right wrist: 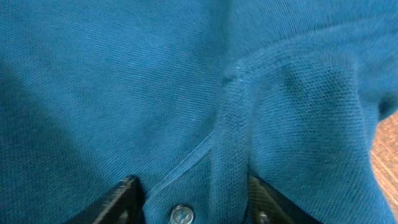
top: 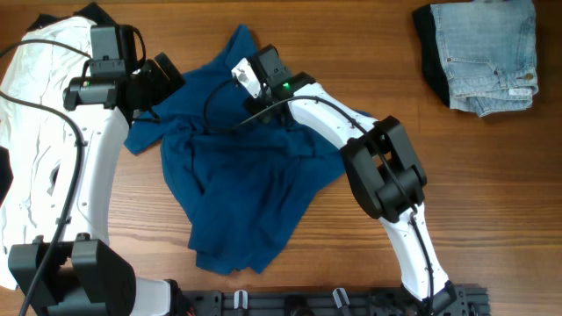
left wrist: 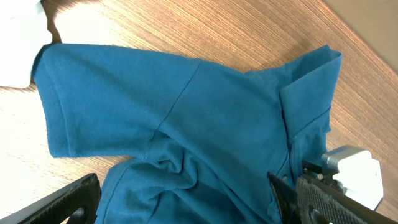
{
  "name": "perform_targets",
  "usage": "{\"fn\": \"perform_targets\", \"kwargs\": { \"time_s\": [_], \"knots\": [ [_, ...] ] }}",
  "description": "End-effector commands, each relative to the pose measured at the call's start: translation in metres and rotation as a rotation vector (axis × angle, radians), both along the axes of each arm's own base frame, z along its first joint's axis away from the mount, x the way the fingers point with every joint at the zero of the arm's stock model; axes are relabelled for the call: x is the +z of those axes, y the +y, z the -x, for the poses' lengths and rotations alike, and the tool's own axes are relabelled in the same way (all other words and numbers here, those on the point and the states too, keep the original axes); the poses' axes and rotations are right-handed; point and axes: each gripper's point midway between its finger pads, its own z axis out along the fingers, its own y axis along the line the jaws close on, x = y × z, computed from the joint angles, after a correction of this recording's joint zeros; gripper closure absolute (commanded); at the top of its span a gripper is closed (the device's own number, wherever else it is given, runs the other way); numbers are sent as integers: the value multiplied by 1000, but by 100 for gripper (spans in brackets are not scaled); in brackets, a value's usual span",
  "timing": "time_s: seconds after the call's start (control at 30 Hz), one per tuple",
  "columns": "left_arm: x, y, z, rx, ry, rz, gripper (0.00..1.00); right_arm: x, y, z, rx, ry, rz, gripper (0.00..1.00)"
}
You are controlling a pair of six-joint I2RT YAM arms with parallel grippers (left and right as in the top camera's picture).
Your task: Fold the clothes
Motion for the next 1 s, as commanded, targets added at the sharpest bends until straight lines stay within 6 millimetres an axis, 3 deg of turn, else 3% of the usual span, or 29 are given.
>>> {"fn": "perform_targets", "kwargs": {
  "time_s": [0.0,0.47,0.73,0.97],
  "knots": [
    [4,4,-1,2,-10,-21,0,-4,-15,-21,-93,-68,58,49],
    [4,4,0,1,-8,-21,0,29,-23,-58,-189,-156,-27,49],
    [4,4,0,1,-6,-21,0,20,-12,-40,-116,-49,-84,50],
    [4,4,0,2,-6,-21,0,5,-18,-16,-82,60,-42,50]
  ]
}}
